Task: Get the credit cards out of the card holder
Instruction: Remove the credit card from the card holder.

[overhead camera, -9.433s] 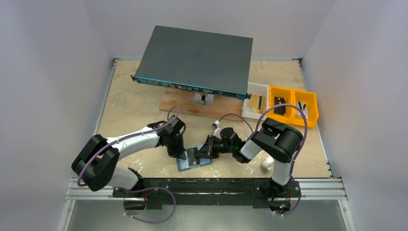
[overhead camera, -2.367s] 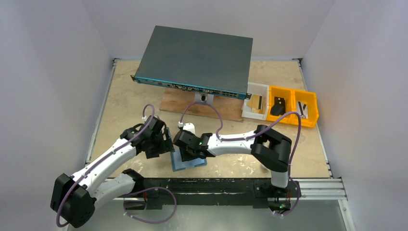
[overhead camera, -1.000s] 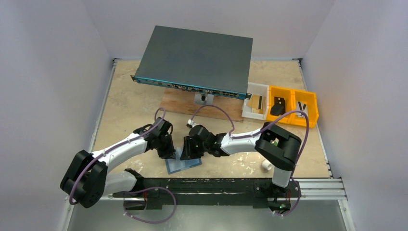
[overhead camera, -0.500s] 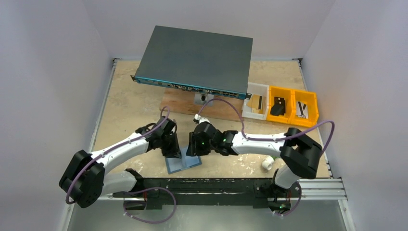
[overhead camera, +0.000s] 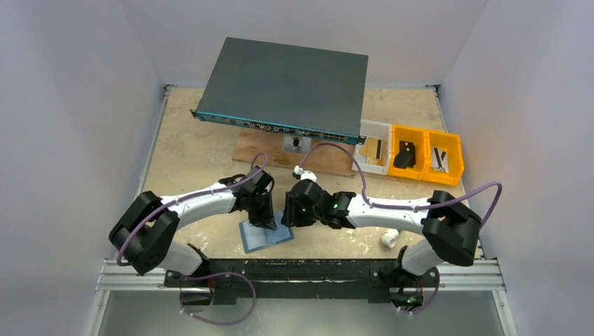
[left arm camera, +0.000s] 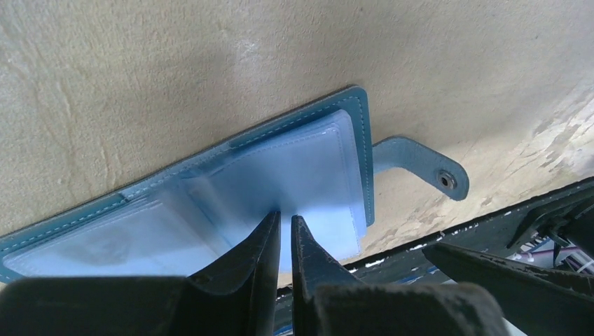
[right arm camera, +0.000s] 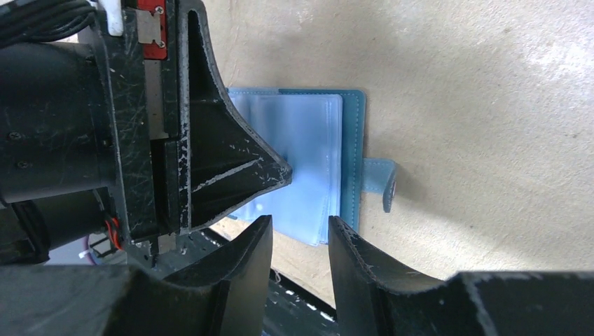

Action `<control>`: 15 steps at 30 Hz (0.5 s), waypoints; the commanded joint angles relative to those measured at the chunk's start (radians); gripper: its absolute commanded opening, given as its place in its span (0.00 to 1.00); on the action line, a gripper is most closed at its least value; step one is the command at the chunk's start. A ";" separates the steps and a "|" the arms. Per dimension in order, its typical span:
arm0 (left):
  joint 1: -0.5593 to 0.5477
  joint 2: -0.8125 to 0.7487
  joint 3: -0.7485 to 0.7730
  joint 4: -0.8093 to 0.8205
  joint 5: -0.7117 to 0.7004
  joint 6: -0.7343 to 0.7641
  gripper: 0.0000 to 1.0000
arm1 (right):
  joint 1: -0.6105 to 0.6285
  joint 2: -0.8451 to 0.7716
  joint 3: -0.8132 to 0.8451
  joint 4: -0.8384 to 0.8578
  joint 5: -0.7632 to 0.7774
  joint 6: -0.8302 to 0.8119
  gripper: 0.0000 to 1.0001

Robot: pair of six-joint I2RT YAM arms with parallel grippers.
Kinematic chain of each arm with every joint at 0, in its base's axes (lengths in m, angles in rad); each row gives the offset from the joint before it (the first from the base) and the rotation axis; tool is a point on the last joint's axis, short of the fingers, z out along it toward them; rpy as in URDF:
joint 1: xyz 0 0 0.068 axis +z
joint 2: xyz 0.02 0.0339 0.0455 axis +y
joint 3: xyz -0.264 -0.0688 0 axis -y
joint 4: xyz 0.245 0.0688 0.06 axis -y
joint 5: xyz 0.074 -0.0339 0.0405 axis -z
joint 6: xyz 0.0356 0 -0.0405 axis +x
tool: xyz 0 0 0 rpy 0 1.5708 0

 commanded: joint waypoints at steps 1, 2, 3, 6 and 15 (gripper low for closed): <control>-0.004 -0.017 0.028 0.021 0.008 -0.017 0.10 | 0.002 -0.003 0.019 -0.013 0.057 -0.008 0.35; -0.004 -0.032 0.031 0.008 -0.001 -0.013 0.10 | 0.002 0.003 0.023 -0.006 0.049 -0.016 0.35; -0.002 -0.048 0.035 -0.012 -0.013 -0.009 0.11 | 0.004 0.009 0.029 -0.001 0.040 -0.023 0.34; 0.002 -0.113 0.048 -0.083 -0.062 0.001 0.12 | 0.012 0.025 0.048 0.011 0.028 -0.036 0.34; 0.117 -0.332 -0.015 -0.292 -0.178 0.022 0.13 | 0.073 0.127 0.177 0.013 0.015 -0.096 0.35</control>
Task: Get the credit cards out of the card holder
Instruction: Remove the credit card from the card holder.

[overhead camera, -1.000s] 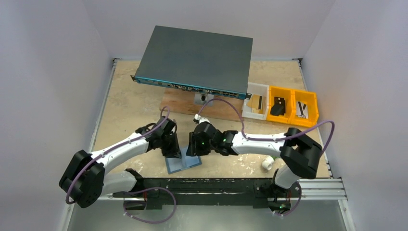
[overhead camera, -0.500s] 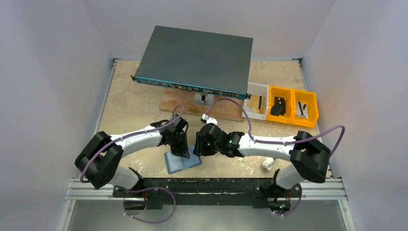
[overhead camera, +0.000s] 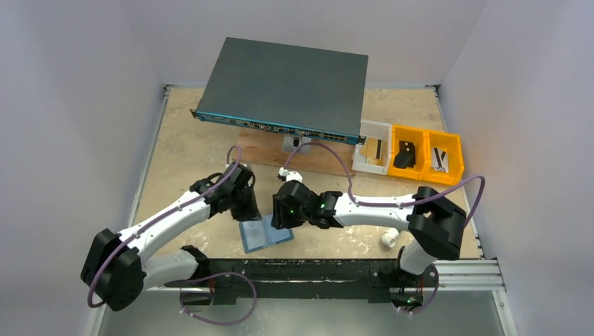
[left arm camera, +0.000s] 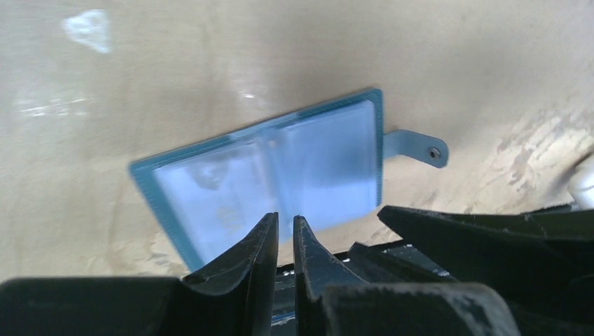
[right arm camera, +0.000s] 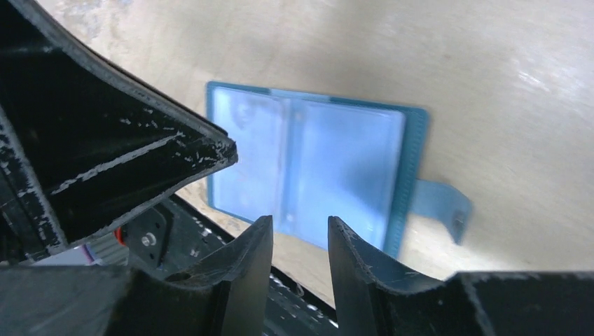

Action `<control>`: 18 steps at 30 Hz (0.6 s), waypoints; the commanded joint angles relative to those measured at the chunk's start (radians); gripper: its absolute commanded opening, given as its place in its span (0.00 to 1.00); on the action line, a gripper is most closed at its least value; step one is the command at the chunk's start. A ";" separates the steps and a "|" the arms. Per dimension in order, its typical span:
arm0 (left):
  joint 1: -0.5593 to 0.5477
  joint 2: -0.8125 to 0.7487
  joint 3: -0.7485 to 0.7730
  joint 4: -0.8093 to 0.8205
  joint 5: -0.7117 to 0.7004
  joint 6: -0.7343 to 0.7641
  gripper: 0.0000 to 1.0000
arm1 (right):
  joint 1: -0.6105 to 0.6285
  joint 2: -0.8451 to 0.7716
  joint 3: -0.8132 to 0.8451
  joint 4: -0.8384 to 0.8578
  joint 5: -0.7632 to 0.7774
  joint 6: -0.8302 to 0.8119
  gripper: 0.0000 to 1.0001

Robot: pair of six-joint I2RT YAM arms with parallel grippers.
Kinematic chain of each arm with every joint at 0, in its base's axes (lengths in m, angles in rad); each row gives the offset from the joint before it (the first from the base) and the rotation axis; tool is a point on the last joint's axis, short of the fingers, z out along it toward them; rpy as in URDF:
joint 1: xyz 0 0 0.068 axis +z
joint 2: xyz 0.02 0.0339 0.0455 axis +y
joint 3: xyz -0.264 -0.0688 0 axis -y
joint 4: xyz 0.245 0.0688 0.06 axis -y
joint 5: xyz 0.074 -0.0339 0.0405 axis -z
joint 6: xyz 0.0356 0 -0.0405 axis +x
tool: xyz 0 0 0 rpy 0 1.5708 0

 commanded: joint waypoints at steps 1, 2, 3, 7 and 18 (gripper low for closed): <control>0.068 -0.085 -0.037 -0.121 -0.070 0.013 0.13 | 0.038 0.077 0.124 0.007 0.009 -0.055 0.36; 0.085 -0.102 -0.048 -0.134 -0.078 0.012 0.14 | 0.046 0.097 0.150 -0.007 0.012 -0.061 0.37; 0.101 -0.117 -0.058 -0.145 -0.084 0.012 0.15 | 0.054 0.132 0.174 -0.018 0.015 -0.066 0.38; 0.156 -0.162 -0.087 -0.167 -0.090 0.016 0.21 | 0.079 0.223 0.253 -0.062 0.039 -0.086 0.41; 0.240 -0.150 -0.169 -0.075 0.023 0.002 0.38 | 0.118 0.389 0.417 -0.194 0.111 -0.123 0.47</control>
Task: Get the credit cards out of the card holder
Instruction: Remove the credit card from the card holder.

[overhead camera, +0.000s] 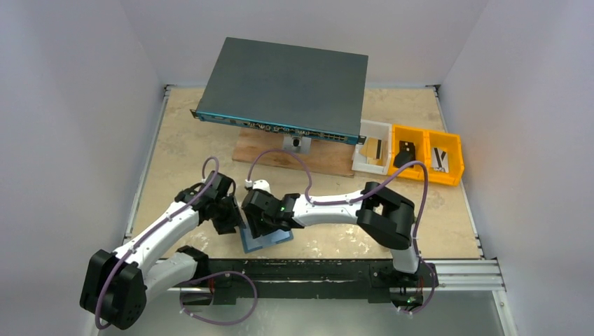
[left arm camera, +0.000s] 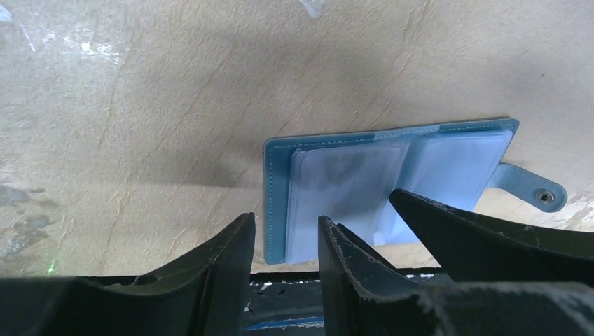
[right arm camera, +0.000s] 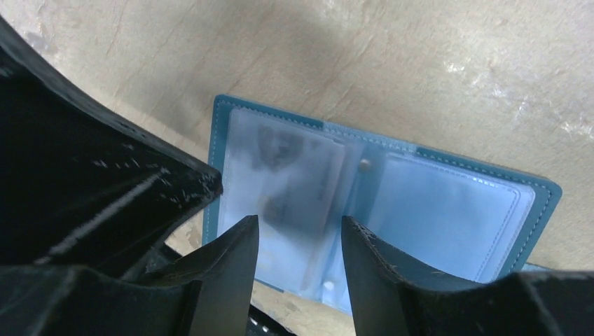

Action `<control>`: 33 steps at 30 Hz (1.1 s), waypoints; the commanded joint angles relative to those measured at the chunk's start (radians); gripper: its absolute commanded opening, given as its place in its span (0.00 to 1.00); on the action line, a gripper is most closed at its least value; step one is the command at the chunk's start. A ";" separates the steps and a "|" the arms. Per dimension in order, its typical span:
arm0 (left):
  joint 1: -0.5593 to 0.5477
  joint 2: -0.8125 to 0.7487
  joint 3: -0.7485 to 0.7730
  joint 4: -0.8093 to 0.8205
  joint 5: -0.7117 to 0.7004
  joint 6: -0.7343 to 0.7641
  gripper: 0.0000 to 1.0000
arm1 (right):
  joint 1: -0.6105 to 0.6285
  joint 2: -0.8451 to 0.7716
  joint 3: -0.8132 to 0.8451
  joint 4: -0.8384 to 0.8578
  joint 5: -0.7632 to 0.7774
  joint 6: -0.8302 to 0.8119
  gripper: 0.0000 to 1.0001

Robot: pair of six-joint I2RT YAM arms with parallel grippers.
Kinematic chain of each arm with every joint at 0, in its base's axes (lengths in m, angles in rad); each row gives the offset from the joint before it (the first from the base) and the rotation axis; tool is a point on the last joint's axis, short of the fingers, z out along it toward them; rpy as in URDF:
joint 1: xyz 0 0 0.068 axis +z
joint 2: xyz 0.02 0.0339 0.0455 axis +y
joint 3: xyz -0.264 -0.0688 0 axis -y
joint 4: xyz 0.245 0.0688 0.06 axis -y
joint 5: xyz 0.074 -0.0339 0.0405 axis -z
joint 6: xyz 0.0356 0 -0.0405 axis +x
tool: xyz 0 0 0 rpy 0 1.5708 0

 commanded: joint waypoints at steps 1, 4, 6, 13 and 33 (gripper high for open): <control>0.015 0.001 -0.031 0.065 0.058 -0.007 0.39 | 0.015 0.039 0.077 -0.074 0.059 -0.030 0.47; 0.018 0.013 -0.035 0.078 0.070 -0.011 0.38 | 0.018 0.072 0.095 -0.097 0.062 -0.032 0.43; 0.018 0.018 -0.040 0.086 0.074 -0.011 0.39 | 0.018 0.102 0.106 -0.121 0.065 -0.030 0.38; 0.018 0.021 -0.049 0.101 0.087 -0.005 0.39 | 0.017 0.154 0.068 -0.124 0.014 0.002 0.20; 0.015 0.116 -0.069 0.170 0.102 0.038 0.05 | -0.151 0.040 -0.356 0.391 -0.358 0.113 0.00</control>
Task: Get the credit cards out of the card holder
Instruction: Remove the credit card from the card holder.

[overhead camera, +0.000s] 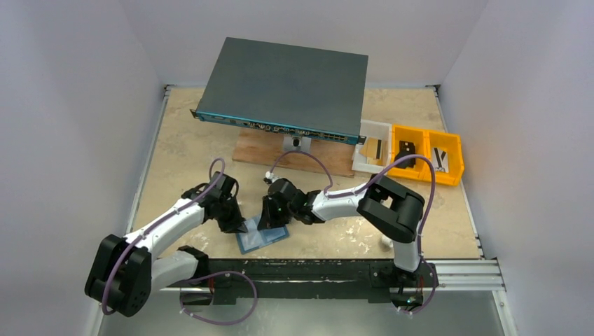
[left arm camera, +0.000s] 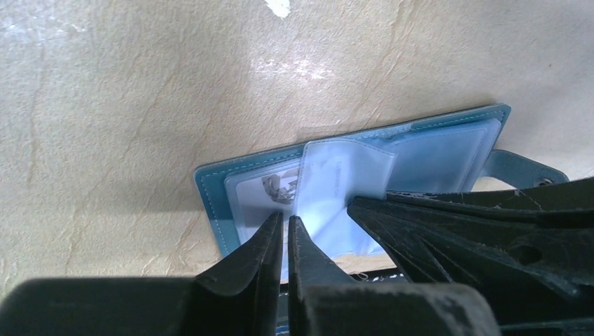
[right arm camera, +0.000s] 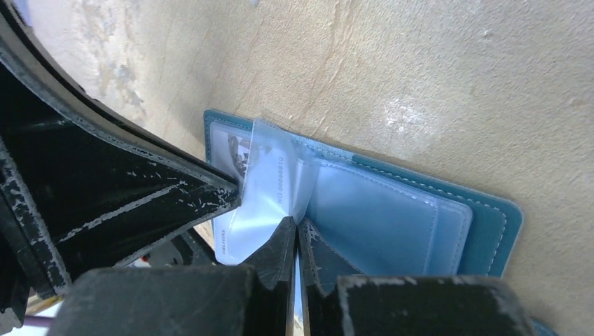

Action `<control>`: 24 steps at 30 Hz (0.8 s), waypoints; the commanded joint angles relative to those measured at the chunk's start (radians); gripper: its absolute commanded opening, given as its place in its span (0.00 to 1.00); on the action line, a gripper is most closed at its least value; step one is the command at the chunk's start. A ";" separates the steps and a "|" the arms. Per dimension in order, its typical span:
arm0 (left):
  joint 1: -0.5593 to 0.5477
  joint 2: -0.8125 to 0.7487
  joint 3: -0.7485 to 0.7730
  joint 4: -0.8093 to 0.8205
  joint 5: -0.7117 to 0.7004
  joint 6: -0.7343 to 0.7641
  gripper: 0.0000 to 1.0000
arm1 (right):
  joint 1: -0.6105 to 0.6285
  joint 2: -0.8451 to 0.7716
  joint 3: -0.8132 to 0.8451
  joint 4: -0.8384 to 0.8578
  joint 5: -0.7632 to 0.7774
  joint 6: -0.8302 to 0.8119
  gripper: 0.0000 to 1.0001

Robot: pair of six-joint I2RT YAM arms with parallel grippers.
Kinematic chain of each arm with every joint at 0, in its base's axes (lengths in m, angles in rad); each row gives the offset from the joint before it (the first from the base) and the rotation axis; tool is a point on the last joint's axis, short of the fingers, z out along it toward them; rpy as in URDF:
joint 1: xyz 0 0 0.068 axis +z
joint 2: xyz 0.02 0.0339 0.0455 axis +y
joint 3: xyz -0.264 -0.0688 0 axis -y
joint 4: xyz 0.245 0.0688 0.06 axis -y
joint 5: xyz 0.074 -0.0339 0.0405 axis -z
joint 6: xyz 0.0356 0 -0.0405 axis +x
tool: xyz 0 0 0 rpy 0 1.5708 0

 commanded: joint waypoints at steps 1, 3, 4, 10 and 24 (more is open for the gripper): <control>0.007 0.034 -0.016 0.046 0.011 0.018 0.04 | -0.014 0.065 -0.108 -0.011 -0.076 0.015 0.00; 0.007 0.036 -0.018 0.049 0.012 0.013 0.02 | -0.022 0.070 -0.122 0.004 -0.087 0.019 0.00; 0.007 0.034 -0.016 0.047 0.012 0.010 0.01 | -0.024 0.071 -0.123 0.008 -0.091 0.020 0.00; 0.007 -0.037 0.001 -0.030 -0.042 -0.007 0.00 | -0.034 0.078 -0.133 0.019 -0.099 0.024 0.00; -0.020 -0.036 -0.053 0.032 0.003 -0.028 0.00 | -0.040 0.091 -0.145 0.044 -0.115 0.036 0.00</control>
